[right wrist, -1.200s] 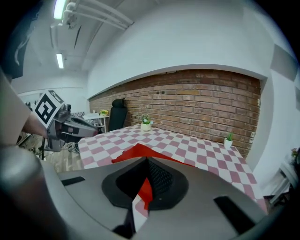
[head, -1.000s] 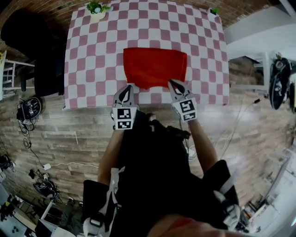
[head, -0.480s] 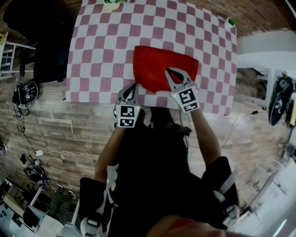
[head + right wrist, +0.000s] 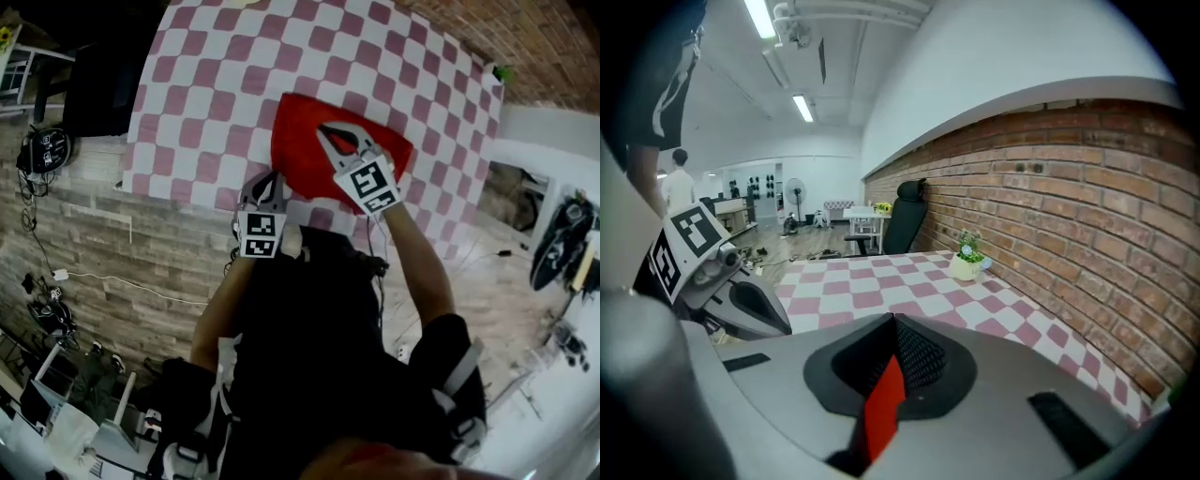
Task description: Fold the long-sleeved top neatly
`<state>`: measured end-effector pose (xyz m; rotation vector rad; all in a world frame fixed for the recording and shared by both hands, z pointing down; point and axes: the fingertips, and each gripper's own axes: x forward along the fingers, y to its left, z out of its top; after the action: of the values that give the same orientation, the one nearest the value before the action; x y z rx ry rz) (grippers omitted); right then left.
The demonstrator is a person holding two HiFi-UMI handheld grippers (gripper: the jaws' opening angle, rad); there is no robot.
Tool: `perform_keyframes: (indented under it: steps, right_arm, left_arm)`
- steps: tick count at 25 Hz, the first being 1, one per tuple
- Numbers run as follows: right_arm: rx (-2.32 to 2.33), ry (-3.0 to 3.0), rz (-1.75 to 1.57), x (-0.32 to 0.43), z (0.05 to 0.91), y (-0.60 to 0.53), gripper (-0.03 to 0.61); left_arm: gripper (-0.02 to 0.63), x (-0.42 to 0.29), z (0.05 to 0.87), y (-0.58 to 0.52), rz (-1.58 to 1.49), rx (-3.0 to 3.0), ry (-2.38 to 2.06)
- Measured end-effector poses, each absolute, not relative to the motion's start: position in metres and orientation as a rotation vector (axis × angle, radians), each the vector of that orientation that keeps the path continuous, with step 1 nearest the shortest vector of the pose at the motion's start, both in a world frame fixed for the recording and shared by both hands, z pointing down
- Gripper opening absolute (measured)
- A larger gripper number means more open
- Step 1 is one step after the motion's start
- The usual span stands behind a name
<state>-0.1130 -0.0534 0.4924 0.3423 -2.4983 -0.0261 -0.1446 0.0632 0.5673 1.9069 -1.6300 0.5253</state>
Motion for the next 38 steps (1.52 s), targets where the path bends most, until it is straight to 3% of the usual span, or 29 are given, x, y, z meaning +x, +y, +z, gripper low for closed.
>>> perform_keyframes:
  steps: [14,18,22,32,38]
  right_arm:
    - [0.043,-2.305,0.007,-0.157,0.57,-0.091,0.014]
    - [-0.063,-2.224,0.021,-0.162,0.588,-0.098,0.109]
    - [-0.139,-2.137,0.044,-0.169,0.603,-0.108,0.123]
    - [-0.24,-1.95,0.108,-0.165,0.652,-0.112,0.146]
    - [-0.286,-1.884,0.09,-0.163,0.672,-0.108,0.123]
  left_arm:
    - [0.011,-0.149,0.618,0.053,0.528,1.72,-1.645]
    - [0.1,-0.147,0.631,0.056,0.522,1.662,-1.612]
    - [0.114,-0.14,0.65,0.062,0.524,1.618,-1.545]
    - [0.112,-0.137,0.681,0.073,0.548,1.547,-1.461]
    - [0.032,-0.135,0.683,0.069,0.571,1.57,-1.456]
